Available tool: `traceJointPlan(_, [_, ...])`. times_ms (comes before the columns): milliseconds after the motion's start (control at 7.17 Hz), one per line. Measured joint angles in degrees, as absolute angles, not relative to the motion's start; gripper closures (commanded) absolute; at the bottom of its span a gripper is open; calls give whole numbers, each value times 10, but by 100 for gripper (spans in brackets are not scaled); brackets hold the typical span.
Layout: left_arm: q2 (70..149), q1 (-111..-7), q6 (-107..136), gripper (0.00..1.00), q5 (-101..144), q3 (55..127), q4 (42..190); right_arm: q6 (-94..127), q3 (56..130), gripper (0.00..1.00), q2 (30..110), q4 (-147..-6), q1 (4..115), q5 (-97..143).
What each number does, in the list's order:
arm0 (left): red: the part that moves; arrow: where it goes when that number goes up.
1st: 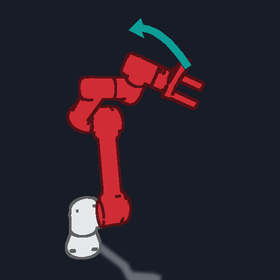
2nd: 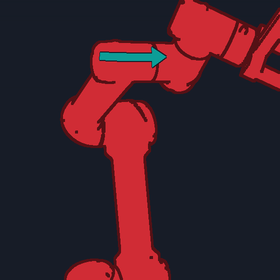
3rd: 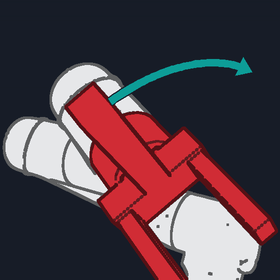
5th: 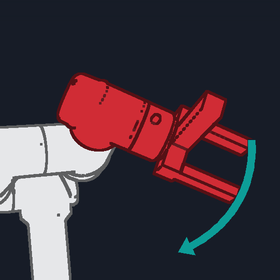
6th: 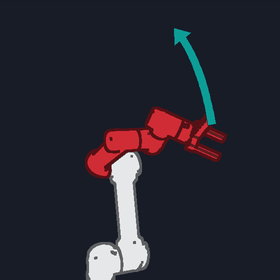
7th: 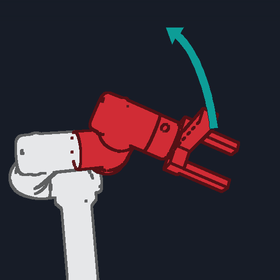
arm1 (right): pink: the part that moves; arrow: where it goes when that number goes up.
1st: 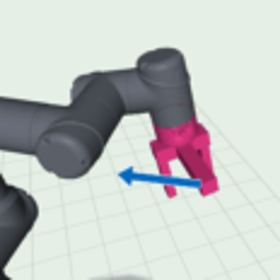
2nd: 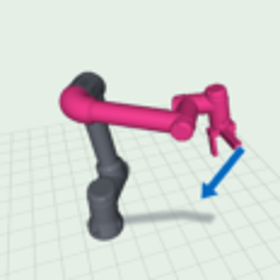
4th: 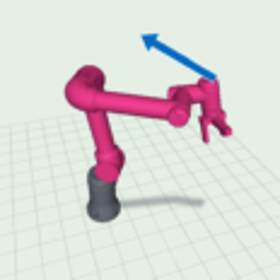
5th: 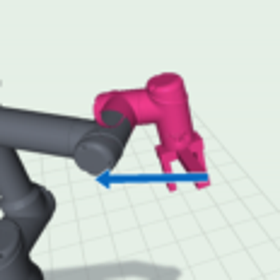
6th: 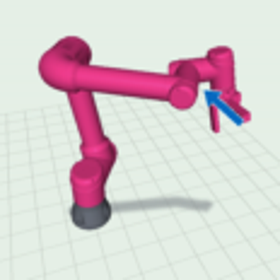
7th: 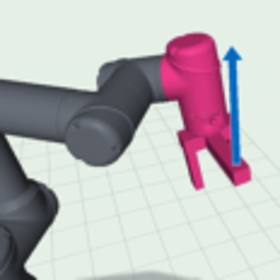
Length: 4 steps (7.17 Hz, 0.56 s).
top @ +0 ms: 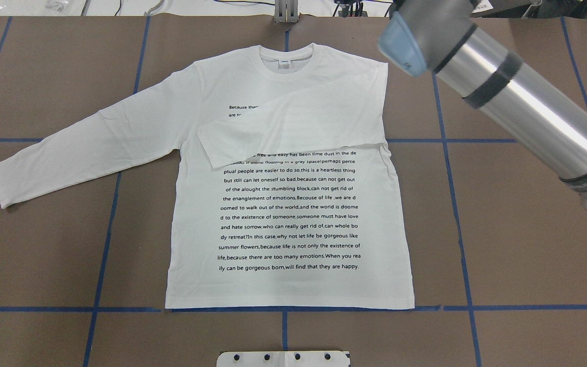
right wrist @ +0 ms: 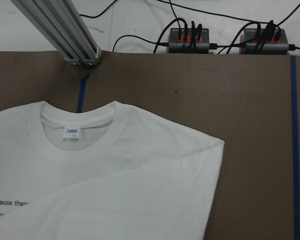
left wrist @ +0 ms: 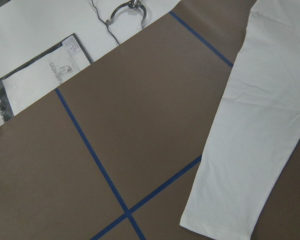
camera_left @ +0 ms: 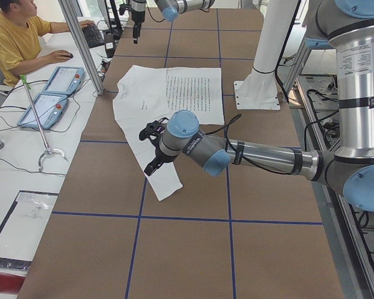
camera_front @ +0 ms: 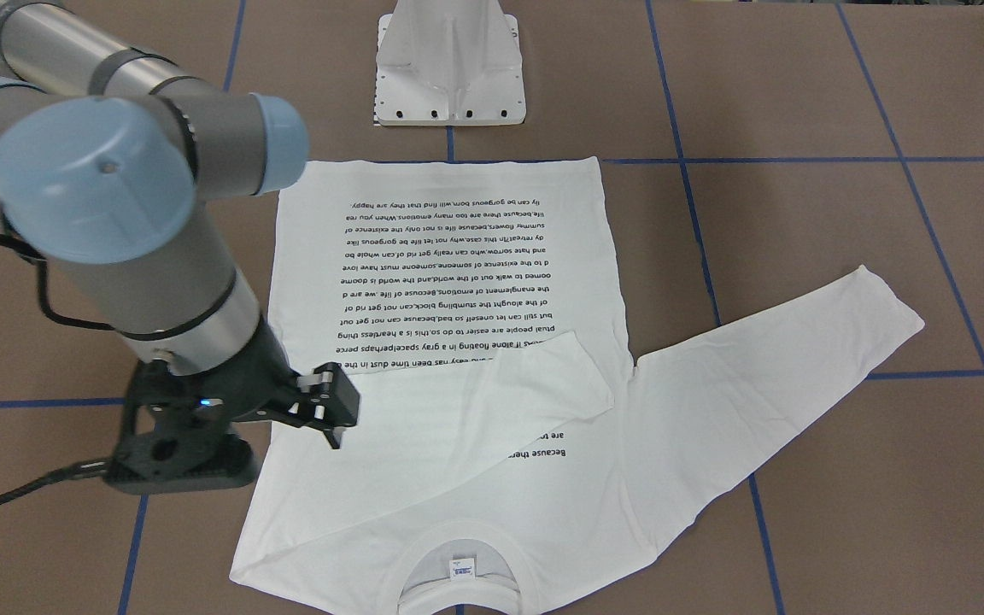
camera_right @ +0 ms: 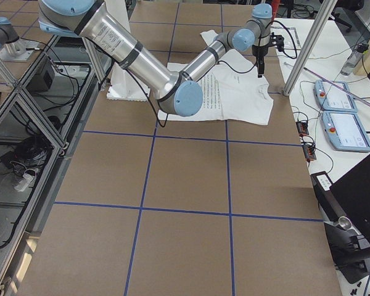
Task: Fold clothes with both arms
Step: 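Release the sleeve and raise the right gripper away from the shirt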
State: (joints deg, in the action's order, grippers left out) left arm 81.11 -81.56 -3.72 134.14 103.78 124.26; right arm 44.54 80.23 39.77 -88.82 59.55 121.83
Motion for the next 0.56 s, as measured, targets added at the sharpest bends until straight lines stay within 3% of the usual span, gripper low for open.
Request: traceJointPlan(558, [803, -700, -11, 0, 1284, 921, 1402, 223, 982, 0, 653, -898, 694, 1275])
